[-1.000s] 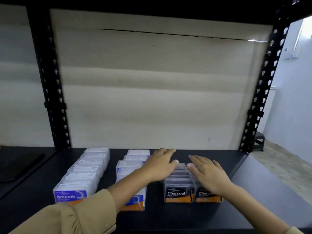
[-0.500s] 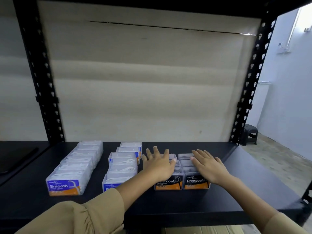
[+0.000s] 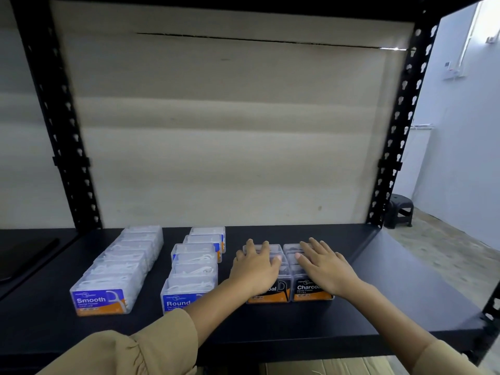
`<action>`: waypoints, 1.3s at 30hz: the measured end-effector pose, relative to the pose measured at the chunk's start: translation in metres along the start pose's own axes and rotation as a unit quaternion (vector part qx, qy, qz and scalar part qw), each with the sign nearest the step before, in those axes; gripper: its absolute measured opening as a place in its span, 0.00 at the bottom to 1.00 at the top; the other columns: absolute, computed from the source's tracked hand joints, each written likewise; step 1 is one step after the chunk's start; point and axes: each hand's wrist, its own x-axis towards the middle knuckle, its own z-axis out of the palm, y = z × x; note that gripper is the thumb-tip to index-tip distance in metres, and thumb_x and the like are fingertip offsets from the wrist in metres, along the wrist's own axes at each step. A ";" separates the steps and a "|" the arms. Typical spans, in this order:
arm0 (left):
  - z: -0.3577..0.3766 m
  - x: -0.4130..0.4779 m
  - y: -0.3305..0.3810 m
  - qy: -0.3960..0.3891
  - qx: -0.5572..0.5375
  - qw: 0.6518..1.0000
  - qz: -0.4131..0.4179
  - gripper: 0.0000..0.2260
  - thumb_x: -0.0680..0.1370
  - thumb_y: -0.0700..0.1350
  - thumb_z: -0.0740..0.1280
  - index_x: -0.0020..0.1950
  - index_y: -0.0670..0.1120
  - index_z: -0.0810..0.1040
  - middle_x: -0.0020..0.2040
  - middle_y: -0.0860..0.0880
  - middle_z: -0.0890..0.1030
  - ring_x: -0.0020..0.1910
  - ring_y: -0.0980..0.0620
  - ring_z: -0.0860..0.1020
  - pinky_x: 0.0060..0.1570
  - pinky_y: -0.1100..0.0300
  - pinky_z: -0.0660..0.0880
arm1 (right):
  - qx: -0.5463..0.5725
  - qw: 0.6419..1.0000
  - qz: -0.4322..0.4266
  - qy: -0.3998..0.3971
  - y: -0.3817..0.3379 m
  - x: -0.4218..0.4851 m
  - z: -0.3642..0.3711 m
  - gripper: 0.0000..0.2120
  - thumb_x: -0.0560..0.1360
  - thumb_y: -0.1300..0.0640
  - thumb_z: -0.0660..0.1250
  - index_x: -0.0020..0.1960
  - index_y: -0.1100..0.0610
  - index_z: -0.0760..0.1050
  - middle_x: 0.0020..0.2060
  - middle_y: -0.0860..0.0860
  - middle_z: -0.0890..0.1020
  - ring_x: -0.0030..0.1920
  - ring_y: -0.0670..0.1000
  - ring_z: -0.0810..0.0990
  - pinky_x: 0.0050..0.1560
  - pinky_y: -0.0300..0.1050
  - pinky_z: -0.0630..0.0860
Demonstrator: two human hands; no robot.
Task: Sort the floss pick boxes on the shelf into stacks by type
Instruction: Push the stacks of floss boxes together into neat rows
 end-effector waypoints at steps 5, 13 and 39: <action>0.003 0.000 0.002 0.010 -0.027 0.999 0.013 0.25 0.81 0.54 0.49 0.78 0.51 0.49 0.79 0.45 0.46 0.76 0.40 0.48 0.72 0.46 0.56 | -0.019 1.000 -0.013 0.009 0.002 -0.002 0.002 0.27 0.80 0.42 0.44 0.77 0.49 0.48 0.77 0.48 0.49 0.77 0.51 0.46 0.75 0.52 0.47; 0.007 0.001 0.010 0.026 -0.037 0.999 0.030 0.25 0.81 0.53 0.49 0.77 0.50 0.51 0.78 0.45 0.48 0.76 0.41 0.49 0.72 0.47 0.57 | -0.018 1.000 -0.017 0.014 0.012 -0.002 0.001 0.27 0.80 0.42 0.45 0.76 0.50 0.49 0.77 0.47 0.50 0.77 0.51 0.46 0.75 0.52 0.48; 0.051 0.028 0.103 0.021 -0.021 0.997 0.070 0.26 0.81 0.54 0.49 0.77 0.47 0.51 0.77 0.43 0.50 0.74 0.38 0.53 0.72 0.47 0.59 | -0.001 0.998 0.042 0.037 0.108 -0.012 -0.027 0.26 0.80 0.43 0.49 0.76 0.49 0.52 0.77 0.46 0.53 0.77 0.49 0.48 0.76 0.49 0.50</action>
